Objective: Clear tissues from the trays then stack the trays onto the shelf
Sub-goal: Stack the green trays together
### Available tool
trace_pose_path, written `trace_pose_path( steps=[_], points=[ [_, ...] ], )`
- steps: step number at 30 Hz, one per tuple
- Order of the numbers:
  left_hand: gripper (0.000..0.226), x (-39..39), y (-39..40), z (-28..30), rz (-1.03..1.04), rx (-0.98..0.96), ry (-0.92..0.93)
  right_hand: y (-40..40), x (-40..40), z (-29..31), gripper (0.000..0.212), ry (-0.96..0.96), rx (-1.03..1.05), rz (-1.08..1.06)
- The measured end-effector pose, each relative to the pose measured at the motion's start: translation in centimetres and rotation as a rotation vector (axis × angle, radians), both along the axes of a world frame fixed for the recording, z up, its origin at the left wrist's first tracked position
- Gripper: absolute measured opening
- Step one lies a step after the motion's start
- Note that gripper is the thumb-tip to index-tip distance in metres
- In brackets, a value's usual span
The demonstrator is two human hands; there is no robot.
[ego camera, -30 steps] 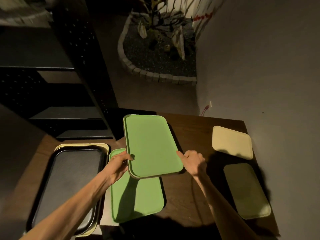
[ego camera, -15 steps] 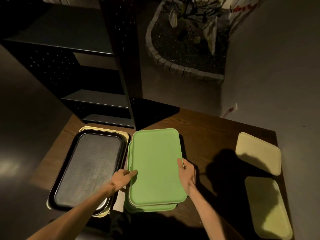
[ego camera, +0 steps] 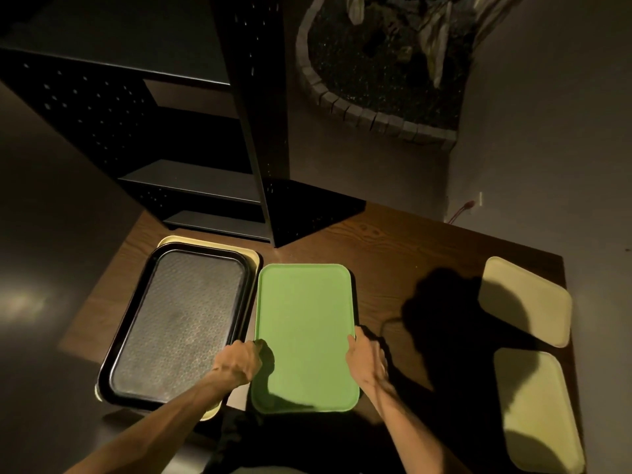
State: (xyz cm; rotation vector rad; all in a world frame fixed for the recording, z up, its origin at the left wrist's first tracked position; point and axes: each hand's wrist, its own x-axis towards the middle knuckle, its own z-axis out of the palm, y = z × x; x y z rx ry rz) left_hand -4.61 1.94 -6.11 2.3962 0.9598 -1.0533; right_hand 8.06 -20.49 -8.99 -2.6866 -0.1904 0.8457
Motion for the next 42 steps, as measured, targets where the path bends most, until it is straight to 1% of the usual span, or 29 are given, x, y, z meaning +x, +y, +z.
trace_pose_path(
  steps=[3,5,7,9,11,13,15,17,19,21,24,28,30,31,33,35,36,37,39,40,41,42],
  points=[
    [0.033,0.3,0.9,-0.7,0.084,-0.14,0.013,0.2,0.1,0.0,0.029,-0.001,-0.053,0.027],
    [0.034,0.5,1.5,-0.5,0.18,-0.237,0.042,0.4,0.1,-0.1,0.028,0.009,-0.045,0.028],
    [0.037,0.5,2.0,-0.3,0.366,-0.391,0.028,0.5,-0.1,-0.3,0.027,0.019,-0.001,0.002],
    [0.042,0.8,2.2,0.4,0.535,-0.527,-0.053,0.5,-0.2,-0.4,0.033,0.043,0.038,-0.04],
    [0.041,1.5,2.1,0.5,0.548,-0.521,-0.011,0.4,0.0,-0.5,0.045,0.108,0.116,-0.142],
    [0.038,2.4,1.6,0.1,0.598,-0.475,-0.13,0.4,0.5,-0.3,0.058,0.202,0.258,-0.311],
    [0.043,2.9,1.1,-0.8,0.734,-0.449,-0.261,1.0,1.1,-0.1,0.07,0.347,0.383,-0.527],
    [0.048,3.2,0.4,-1.3,0.889,-0.452,-0.306,1.6,1.4,-0.1,0.075,0.45,0.433,-0.641],
    [0.051,3.3,-0.3,-1.7,0.969,-0.461,-0.313,2.0,1.2,-0.4,0.073,0.459,0.446,-0.673],
    [0.051,3.3,-0.8,-1.5,1.016,-0.464,-0.342,2.1,0.8,-0.6,0.069,0.412,0.449,-0.715],
    [0.051,2.9,-0.6,-1.1,1.069,-0.527,-0.373,1.6,0.2,-0.3,0.064,0.37,0.444,-0.775],
    [0.056,2.6,0.8,-0.4,1.032,-0.6,-0.417,1.1,-0.1,1.5,0.057,0.322,0.457,-0.79],
    [0.048,2.6,1.6,0.6,1.005,-0.606,-0.439,1.5,-0.2,3.2,0.049,0.324,0.512,-0.834],
    [0.046,2.5,2.0,0.9,0.993,-0.607,-0.45,1.7,-0.2,4.0,0.049,0.334,0.543,-0.837],
    [0.032,2.1,3.0,1.9,0.959,-0.607,-0.463,2.4,-0.5,4.6,0.05,0.367,0.57,-0.769],
    [0.026,1.1,4.4,2.4,0.92,-0.603,-0.489,3.3,-1.0,4.7,0.042,0.394,0.591,-0.723],
    [0.024,0.6,5.2,2.6,0.903,-0.6,-0.488,3.9,-1.4,4.7,0.047,0.404,0.582,-0.702],
    [0.024,0.0,6.0,2.8,0.902,-0.603,-0.503,4.6,-1.8,4.7,0.06,0.418,0.572,-0.67],
    [0.023,-1.4,7.9,3.0,0.908,-0.586,-0.516,6.5,-2.8,4.2,0.104,0.429,0.495,-0.585],
    [0.023,-2.0,9.0,3.1,0.912,-0.571,-0.508,7.2,-3.2,3.1,0.12,0.416,0.462,-0.55],
    [0.023,-2.7,10.1,3.2,0.92,-0.555,-0.521,7.8,-3.7,1.2,0.126,0.413,0.434,-0.522],
    [0.023,-3.3,11.1,3.4,0.922,-0.535,-0.522,8.7,-4.4,0.8,0.127,0.407,0.413,-0.494]
  ],
)
